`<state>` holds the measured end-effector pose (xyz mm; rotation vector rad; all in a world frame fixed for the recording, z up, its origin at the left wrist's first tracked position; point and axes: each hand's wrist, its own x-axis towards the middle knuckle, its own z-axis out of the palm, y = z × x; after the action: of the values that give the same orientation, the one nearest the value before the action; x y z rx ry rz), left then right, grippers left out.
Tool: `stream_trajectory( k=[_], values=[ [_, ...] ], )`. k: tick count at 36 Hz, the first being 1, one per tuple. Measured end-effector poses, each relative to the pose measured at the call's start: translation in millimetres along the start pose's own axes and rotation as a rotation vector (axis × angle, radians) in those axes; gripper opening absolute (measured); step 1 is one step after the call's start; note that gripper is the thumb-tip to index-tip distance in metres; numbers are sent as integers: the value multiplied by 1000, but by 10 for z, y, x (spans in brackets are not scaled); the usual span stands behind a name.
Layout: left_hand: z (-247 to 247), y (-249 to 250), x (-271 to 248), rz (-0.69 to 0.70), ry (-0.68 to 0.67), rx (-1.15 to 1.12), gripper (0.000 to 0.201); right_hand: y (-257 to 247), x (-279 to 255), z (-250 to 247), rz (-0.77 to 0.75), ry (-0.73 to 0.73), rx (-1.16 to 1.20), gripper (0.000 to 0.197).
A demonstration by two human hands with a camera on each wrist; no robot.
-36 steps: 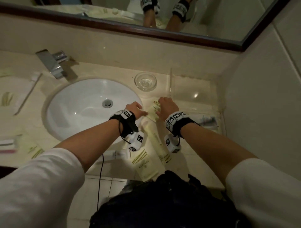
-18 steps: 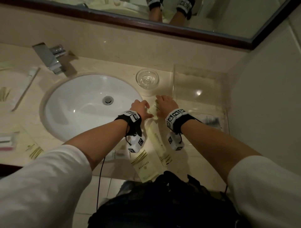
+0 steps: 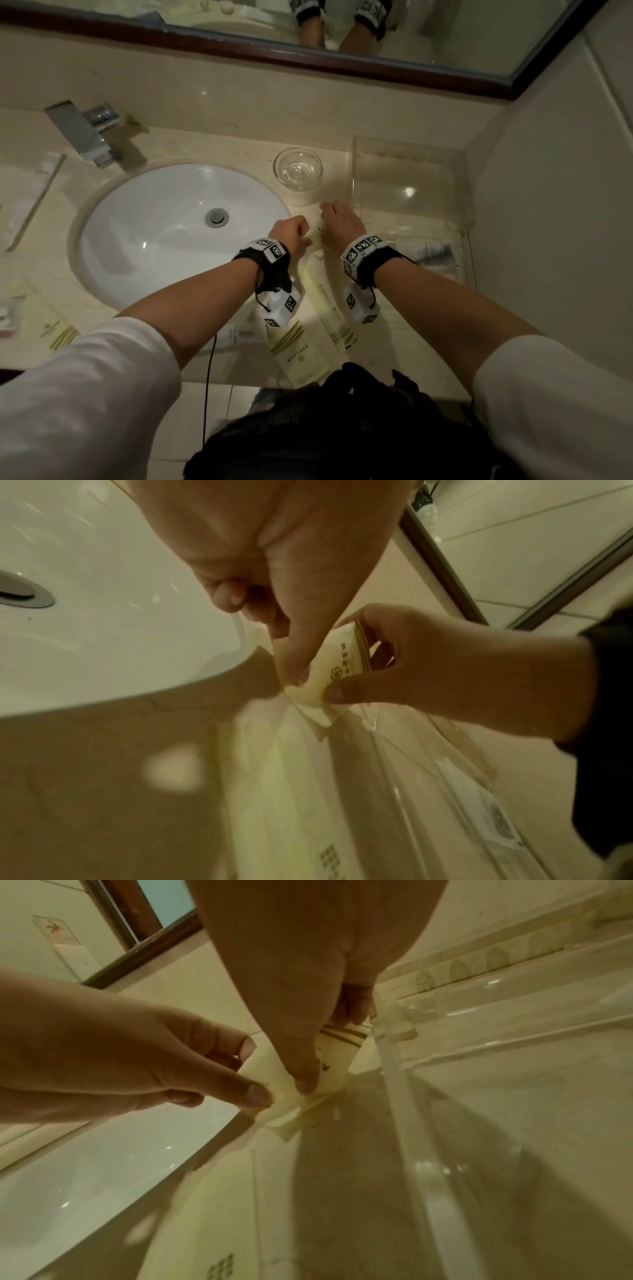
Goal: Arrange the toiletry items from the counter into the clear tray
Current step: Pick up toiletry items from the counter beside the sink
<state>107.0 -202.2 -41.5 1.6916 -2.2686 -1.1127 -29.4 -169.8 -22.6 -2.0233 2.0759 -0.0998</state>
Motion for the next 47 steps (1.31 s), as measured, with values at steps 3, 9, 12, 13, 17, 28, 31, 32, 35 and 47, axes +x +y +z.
stream_trajectory(
  k=[3,9,12,13,17,28,31,32,35,47],
  values=[
    [-87,-29,-12,24,43,-118,17,58,-48,-30,30,32,138,39],
    [-285,36,26,79,44,-365,10,174,-214,-157,79,197,457,22],
    [-333,161,20,99,-17,-481,12,264,-329,-224,165,260,591,23],
    [-335,210,17,100,-29,-506,13,299,-367,-245,198,272,635,25],
    [-253,408,-1,93,-58,-548,21,453,-514,-301,315,306,745,28],
    [230,771,-7,73,-100,-370,16,939,-831,-170,607,187,625,22],
    [287,841,-12,89,-106,-260,13,1024,-878,-156,631,154,554,20],
    [297,862,-12,104,-100,-209,13,1042,-891,-158,629,134,528,20],
    [314,922,-9,144,-82,-54,15,1094,-911,-181,595,90,468,16],
    [364,1014,55,237,-80,243,14,1099,-839,-246,416,43,260,10]
  ],
)
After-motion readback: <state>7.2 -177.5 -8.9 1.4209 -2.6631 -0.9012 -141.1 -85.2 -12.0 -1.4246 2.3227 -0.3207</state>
